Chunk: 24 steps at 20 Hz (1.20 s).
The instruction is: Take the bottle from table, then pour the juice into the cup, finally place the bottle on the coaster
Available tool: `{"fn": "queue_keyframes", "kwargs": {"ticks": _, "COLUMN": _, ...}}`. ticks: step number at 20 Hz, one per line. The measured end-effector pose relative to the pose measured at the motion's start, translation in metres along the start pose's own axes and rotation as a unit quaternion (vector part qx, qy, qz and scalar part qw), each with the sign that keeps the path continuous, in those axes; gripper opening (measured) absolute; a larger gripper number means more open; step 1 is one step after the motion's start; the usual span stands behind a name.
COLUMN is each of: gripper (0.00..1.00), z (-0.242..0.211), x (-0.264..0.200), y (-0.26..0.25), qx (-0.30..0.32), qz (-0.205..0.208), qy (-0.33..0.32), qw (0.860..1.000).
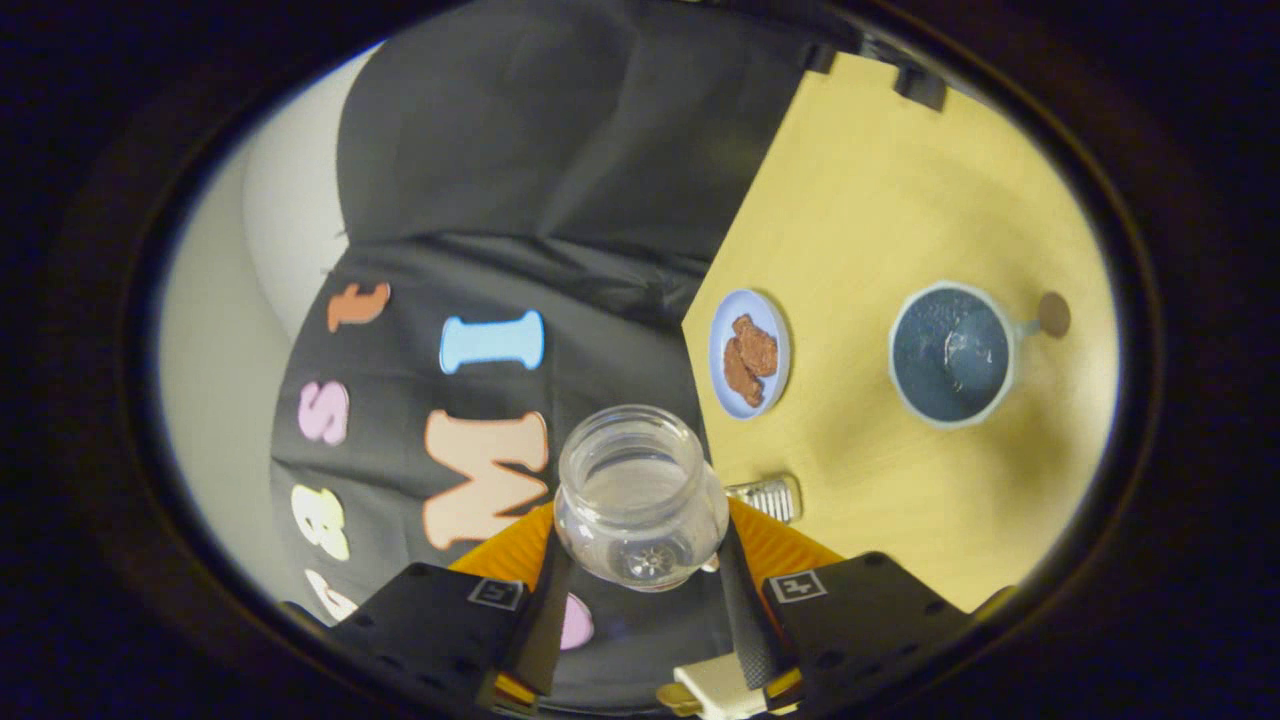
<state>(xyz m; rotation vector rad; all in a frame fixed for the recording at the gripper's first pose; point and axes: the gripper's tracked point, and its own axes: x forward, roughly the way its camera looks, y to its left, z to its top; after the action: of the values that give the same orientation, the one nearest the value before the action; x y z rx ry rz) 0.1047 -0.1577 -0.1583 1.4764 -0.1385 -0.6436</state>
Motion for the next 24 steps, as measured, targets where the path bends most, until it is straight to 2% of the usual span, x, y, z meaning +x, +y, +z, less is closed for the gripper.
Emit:
{"fn": "queue_keyframes", "kwargs": {"ticks": 3, "gripper": 0.74, "z": -0.020, "x": -0.004, "y": 0.006, "qx": -0.106, "qz": 0.000, "qy": 0.024, "qw": 0.994}}
{"fn": "queue_keyframes", "kwargs": {"ticks": 7, "gripper": 0.74, "z": -0.043, "x": -0.003, "y": 0.003, "qx": -0.246, "qz": -0.004, "qy": 0.054, "qw": 0.968}}
{"fn": "queue_keyframes", "kwargs": {"ticks": 11, "gripper": 0.74, "z": -0.070, "x": -0.003, "y": -0.012, "qx": -0.371, "qz": -0.013, "qy": 0.084, "qw": 0.925}}
{"fn": "queue_keyframes", "kwargs": {"ticks": 14, "gripper": 0.74, "z": -0.096, "x": 0.001, "y": -0.024, "qx": -0.440, "qz": -0.023, "qy": 0.117, "qw": 0.890}}
{"fn": "queue_keyframes", "kwargs": {"ticks": 21, "gripper": 0.74, "z": -0.136, "x": 0.012, "y": -0.060, "qx": -0.542, "qz": -0.043, "qy": 0.164, "qw": 0.823}}
{"fn": "queue_keyframes", "kwargs": {"ticks": 24, "gripper": 0.74, "z": -0.141, "x": 0.017, "y": -0.067, "qx": -0.573, "qz": -0.047, "qy": 0.166, "qw": 0.801}}
